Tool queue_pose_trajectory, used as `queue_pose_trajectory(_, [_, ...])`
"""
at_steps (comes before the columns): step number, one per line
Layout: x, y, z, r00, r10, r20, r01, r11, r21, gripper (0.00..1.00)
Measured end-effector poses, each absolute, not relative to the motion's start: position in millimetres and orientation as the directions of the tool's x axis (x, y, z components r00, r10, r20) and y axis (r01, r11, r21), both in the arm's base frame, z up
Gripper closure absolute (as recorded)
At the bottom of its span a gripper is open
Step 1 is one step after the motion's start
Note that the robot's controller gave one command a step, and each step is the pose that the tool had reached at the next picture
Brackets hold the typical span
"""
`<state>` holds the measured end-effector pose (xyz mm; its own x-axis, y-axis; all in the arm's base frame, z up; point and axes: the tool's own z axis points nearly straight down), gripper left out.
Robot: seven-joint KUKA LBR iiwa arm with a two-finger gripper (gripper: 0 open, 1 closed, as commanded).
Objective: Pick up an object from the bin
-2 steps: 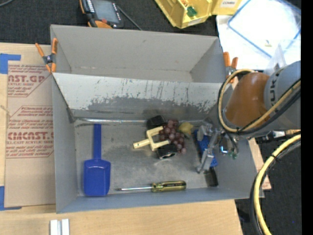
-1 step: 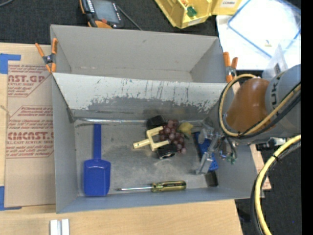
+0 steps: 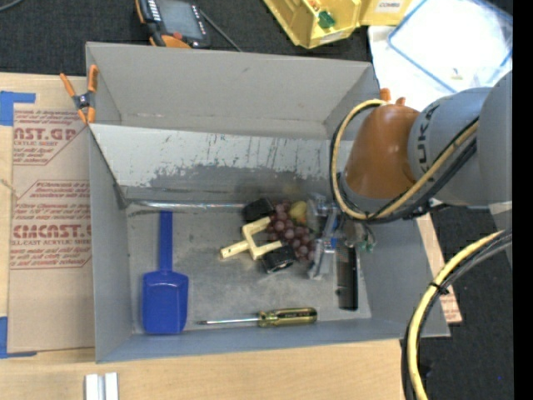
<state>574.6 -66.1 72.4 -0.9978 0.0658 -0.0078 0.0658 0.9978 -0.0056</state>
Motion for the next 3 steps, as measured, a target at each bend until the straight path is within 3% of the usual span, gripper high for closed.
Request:
queue_pose_trajectory(1, [561.9,-9,77,-0.971,0.240,-0.023,0.240,0.971,0.001,0.00])
queue_pose_trajectory(2, [565.4,-50,77,-0.994,0.106,-0.025,0.106,0.994,-0.003,0.00])
queue_pose_trajectory(3, [559.2,-5,92,-0.890,0.456,-0.019,0.456,0.890,0.010,1.00])
